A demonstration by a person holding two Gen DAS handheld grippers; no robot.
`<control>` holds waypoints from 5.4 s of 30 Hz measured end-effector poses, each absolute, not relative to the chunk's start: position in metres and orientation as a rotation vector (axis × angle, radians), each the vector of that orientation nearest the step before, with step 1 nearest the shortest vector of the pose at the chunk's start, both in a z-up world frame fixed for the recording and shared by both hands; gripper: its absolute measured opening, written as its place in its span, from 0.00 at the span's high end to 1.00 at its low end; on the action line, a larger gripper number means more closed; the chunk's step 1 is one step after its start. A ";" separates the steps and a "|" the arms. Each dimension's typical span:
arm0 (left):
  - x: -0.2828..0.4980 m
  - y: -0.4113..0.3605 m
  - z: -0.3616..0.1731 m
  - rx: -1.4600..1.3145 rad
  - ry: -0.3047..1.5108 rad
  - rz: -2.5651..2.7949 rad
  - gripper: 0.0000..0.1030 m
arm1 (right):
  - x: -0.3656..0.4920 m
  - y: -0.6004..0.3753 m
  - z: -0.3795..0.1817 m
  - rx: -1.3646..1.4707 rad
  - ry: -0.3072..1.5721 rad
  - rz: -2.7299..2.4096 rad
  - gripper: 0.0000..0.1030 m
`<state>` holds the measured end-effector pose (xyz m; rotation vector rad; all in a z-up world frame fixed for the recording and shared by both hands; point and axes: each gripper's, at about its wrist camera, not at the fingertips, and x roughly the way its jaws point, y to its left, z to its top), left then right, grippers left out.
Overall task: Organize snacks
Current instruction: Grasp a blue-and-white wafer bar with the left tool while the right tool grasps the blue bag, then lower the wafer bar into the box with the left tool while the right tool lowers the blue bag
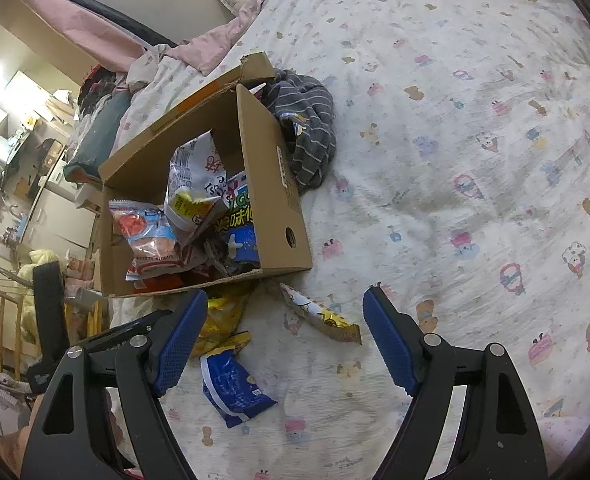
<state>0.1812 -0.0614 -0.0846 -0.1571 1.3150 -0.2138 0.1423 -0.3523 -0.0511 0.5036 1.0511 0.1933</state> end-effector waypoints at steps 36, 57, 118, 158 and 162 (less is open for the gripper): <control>0.175 -0.078 -0.081 -0.044 1.276 -0.211 0.71 | 0.144 -0.330 -0.048 0.472 1.066 0.249 0.20; 0.177 -0.082 -0.141 -0.001 1.491 -0.163 0.81 | 0.144 -0.321 -0.060 0.443 1.125 0.257 0.20; 0.167 -0.007 0.045 -0.046 0.994 -0.132 0.87 | 0.141 -0.228 0.014 0.366 1.029 0.653 0.58; 0.283 -0.032 -0.013 -0.093 1.042 -0.157 0.87 | 0.283 -0.221 -0.038 0.368 1.063 0.461 0.55; 0.280 -0.033 -0.011 -0.075 1.032 -0.159 0.87 | 0.285 -0.226 -0.036 0.399 1.051 0.466 0.47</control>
